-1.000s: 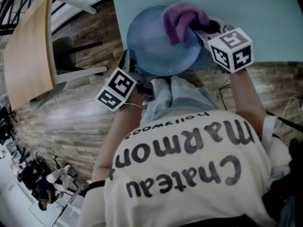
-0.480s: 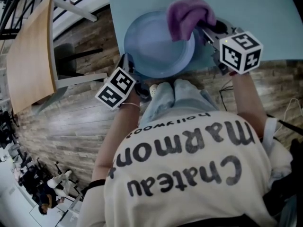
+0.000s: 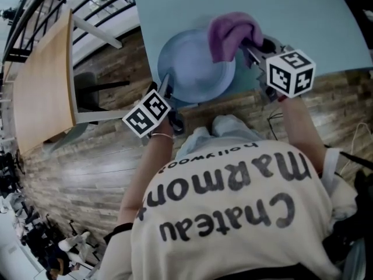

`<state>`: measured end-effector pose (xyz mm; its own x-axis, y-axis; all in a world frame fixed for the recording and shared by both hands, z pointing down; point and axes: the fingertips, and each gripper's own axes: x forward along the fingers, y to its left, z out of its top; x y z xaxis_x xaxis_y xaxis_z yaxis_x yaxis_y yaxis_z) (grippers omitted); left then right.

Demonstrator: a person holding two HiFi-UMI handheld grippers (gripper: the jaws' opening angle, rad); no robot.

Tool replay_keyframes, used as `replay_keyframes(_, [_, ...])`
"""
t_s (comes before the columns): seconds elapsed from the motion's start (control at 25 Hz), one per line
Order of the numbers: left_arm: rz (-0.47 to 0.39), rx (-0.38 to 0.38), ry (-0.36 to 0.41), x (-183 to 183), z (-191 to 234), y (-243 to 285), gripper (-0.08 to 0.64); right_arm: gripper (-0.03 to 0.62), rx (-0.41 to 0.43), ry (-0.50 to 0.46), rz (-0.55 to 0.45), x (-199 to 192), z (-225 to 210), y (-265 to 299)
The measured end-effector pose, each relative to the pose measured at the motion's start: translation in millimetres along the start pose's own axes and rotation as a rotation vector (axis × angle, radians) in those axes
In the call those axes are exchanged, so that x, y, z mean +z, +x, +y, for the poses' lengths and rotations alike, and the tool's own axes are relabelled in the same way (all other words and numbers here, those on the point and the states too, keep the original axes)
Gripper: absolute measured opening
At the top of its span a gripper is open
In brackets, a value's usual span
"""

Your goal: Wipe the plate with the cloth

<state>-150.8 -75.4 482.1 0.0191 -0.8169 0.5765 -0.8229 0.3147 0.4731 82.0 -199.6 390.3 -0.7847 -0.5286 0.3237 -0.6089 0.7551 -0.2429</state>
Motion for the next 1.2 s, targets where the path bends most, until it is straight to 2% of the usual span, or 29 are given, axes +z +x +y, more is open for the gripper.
replay_keyframes(0.08, [-0.043,0.001,0.035,12,4,-10,0.268,0.089,-0.022,0.006,-0.003,1,4,-3])
replay_keyframes(0.16, [-0.117,-0.035,0.059,31,3,-24,0.262,0.089,-0.044,0.0,-0.008,3,11,-7])
replay_keyframes(0.32, [-0.226,-0.218,0.123,70,-22,-66,0.177,0.089,-0.081,0.024,-0.065,21,38,-23])
replay_keyframes(0.44, [-0.247,-0.377,0.208,81,-51,-110,0.119,0.087,-0.121,0.052,-0.121,35,67,-53])
replay_keyframes(0.56, [-0.266,-0.473,0.288,82,-64,-153,0.073,0.087,-0.179,0.057,-0.156,34,98,-86])
replay_keyframes(0.76, [-0.282,-0.562,0.369,87,-50,-192,0.029,0.086,-0.273,0.067,-0.18,16,140,-111])
replay_keyframes(0.88, [-0.293,-0.629,0.364,90,-43,-207,0.026,0.086,-0.324,0.071,-0.195,7,160,-121])
replay_keyframes(1.2, [-0.311,-0.69,0.389,102,-39,-225,0.025,0.086,-0.44,0.064,-0.182,-1,183,-141])
